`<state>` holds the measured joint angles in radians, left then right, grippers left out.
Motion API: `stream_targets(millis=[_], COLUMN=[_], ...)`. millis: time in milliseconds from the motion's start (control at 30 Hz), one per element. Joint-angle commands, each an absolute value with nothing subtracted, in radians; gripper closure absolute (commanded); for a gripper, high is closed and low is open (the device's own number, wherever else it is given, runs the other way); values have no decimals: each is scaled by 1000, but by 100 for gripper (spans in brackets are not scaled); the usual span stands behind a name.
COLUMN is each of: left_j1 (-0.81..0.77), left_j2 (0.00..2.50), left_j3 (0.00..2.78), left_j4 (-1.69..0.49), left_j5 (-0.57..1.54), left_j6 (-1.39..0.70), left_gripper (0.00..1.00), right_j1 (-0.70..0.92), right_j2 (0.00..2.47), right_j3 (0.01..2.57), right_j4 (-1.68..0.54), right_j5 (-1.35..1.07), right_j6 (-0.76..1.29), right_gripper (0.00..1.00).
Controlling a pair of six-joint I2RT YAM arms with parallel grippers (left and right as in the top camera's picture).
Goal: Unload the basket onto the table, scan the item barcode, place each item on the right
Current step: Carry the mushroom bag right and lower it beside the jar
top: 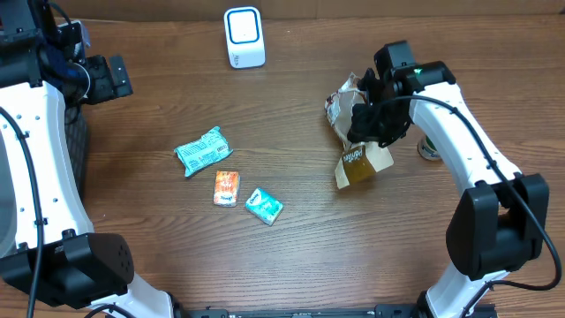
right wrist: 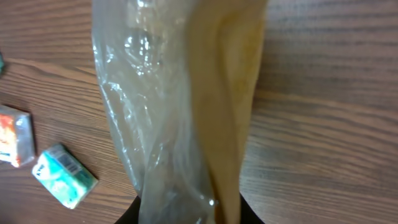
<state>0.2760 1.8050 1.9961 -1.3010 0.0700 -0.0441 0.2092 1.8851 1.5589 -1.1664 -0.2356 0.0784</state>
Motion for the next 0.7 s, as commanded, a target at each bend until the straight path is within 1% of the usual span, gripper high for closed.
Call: stream_targets(millis=[0, 233, 500, 667], left_j1=[279, 279, 279, 279], left_j2=[1818, 1818, 1818, 1818], left_j3=[1998, 1998, 1998, 1998], left_j4=[-1297, -1297, -1298, -1297], left_j5=[67, 67, 67, 67], left_j6=[-22, -22, -22, -22], left_gripper=[1, 1, 1, 0], right_j1=[206, 206, 205, 205], right_j2=[1876, 1876, 1876, 1876], right_j3=[1540, 1509, 1467, 1441], right_j4=[-1156, -1153, -1130, -1108], right_j5=[-224, -133, -113, 24], right_j6=[87, 150, 158, 241], right_gripper=[96, 96, 96, 96])
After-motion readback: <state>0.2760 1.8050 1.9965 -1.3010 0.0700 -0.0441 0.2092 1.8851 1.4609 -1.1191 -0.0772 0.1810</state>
